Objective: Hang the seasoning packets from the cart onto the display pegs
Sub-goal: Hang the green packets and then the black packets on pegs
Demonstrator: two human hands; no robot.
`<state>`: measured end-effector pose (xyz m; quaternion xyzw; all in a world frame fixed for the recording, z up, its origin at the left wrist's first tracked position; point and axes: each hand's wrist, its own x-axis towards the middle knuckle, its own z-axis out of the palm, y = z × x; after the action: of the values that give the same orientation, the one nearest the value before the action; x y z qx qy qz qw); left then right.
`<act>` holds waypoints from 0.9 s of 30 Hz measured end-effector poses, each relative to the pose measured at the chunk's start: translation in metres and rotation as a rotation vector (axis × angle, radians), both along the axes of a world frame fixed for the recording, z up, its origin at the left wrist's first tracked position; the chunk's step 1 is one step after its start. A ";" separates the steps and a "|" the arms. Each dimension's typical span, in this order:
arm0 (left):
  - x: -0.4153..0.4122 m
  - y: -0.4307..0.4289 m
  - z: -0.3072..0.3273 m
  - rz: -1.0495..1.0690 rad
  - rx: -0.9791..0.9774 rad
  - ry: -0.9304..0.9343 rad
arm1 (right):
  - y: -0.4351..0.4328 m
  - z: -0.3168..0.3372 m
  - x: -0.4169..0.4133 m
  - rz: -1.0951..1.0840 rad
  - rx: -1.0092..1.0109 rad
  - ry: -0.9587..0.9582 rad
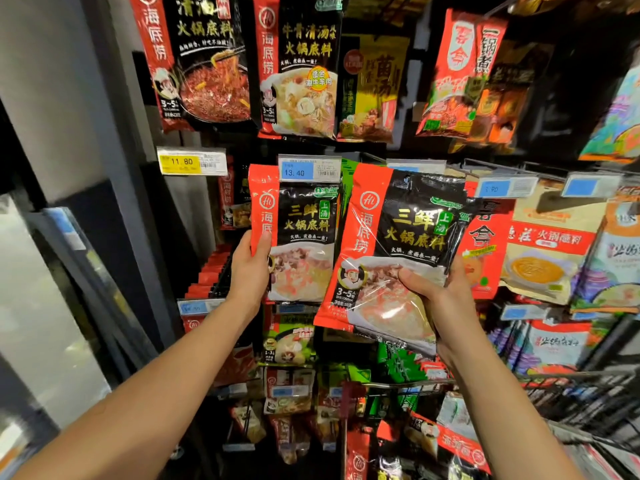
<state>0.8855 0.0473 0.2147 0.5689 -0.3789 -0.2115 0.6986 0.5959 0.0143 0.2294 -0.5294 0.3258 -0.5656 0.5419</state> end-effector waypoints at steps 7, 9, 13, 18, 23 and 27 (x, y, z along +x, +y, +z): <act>-0.002 -0.004 -0.005 0.019 0.035 0.054 | 0.001 0.002 0.004 -0.003 -0.001 0.036; 0.002 -0.004 -0.009 0.028 0.011 0.079 | 0.001 0.001 0.004 -0.003 0.013 0.019; 0.006 -0.003 -0.002 0.011 0.018 0.040 | 0.001 0.002 0.008 -0.020 0.046 0.040; 0.004 -0.010 0.007 -0.006 0.074 0.058 | 0.000 0.001 0.008 -0.030 0.070 0.058; 0.004 -0.010 0.002 0.025 0.094 0.062 | 0.000 -0.001 0.009 -0.026 0.077 0.046; 0.006 -0.009 -0.005 0.016 0.114 0.086 | 0.006 -0.001 0.007 -0.027 0.078 0.036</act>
<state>0.8916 0.0379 0.2093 0.6012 -0.3311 -0.2514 0.6825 0.6030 0.0202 0.2280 -0.5137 0.3644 -0.5499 0.5486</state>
